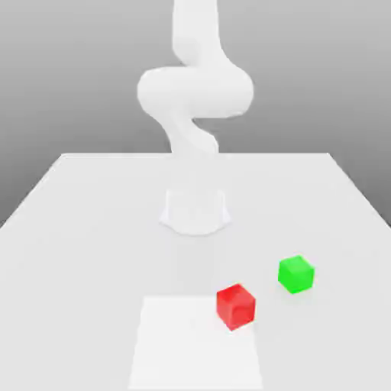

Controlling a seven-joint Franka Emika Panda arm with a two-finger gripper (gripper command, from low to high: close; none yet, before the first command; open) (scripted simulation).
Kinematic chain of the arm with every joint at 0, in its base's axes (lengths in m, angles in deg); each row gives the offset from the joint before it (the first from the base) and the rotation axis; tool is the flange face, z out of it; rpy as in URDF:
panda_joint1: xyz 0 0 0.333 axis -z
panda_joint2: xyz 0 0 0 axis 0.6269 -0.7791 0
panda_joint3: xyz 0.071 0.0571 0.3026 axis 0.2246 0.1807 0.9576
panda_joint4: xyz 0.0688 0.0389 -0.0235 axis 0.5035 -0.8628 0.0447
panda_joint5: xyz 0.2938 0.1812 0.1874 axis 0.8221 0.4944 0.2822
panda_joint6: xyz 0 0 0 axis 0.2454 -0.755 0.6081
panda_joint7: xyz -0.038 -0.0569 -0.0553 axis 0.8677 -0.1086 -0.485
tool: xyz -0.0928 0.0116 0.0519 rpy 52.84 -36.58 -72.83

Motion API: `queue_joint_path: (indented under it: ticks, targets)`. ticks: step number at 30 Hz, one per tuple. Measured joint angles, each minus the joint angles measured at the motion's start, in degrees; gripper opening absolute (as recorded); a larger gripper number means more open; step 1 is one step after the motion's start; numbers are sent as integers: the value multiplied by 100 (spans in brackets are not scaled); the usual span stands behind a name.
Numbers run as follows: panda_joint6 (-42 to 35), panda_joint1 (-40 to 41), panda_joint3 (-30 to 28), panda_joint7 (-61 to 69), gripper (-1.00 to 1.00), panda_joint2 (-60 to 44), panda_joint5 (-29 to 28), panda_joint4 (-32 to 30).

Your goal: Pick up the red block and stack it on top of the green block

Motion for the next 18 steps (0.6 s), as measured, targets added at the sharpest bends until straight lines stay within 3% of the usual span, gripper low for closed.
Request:
queue_joint_path:
  ticks: [18]
  targets:
    - [2583, -925, 85, 1677, 0, -3861, 6, -2701]
